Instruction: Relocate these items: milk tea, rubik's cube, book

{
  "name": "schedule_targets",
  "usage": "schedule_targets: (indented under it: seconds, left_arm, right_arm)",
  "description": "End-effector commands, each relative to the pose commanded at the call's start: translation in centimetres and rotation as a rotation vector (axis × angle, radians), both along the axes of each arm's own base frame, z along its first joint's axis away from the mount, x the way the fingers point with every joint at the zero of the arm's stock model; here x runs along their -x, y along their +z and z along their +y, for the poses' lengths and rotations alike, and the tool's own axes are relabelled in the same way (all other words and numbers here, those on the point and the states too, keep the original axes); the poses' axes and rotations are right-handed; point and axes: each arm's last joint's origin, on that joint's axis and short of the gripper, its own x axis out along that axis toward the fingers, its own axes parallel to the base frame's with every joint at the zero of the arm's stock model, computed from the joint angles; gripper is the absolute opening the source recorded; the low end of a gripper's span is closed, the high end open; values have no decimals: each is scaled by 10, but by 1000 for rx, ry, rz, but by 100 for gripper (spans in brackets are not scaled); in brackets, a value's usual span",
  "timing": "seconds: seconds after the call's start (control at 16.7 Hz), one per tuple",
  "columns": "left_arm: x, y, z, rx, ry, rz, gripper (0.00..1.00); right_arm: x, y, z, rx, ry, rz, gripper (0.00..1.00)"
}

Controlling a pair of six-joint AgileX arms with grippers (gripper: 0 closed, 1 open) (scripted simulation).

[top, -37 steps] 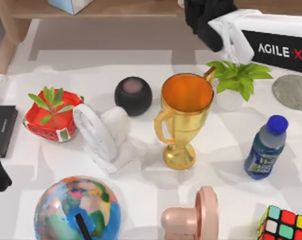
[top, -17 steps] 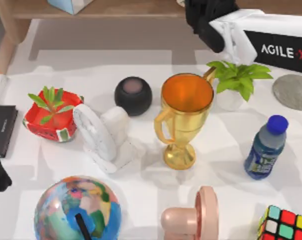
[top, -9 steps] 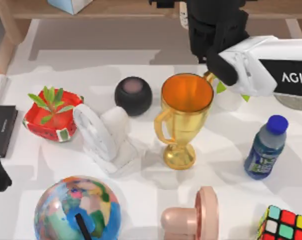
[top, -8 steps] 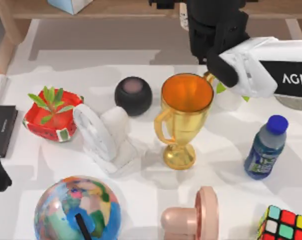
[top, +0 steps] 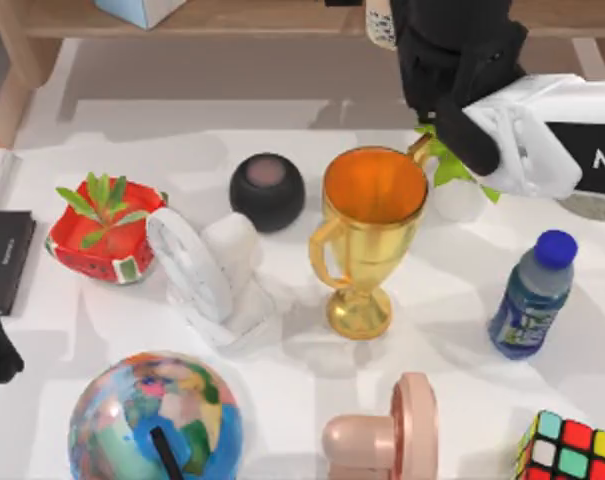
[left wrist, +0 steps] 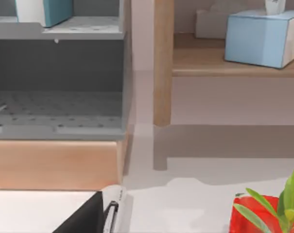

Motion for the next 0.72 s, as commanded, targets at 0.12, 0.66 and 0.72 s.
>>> schedule_targets:
  seconds: [0.12, 0.66, 0.72]
  left_arm:
    - [0, 0, 0, 0, 0, 0, 100]
    - [0, 0, 0, 0, 0, 0, 100]
    - [0, 0, 0, 0, 0, 0, 100]
  right_arm:
    - [5, 6, -19, -19, 35, -47, 0]
    - [21, -53, -155, 18, 43, -117, 0]
    - [23, -64, -171, 26, 27, -99, 0]
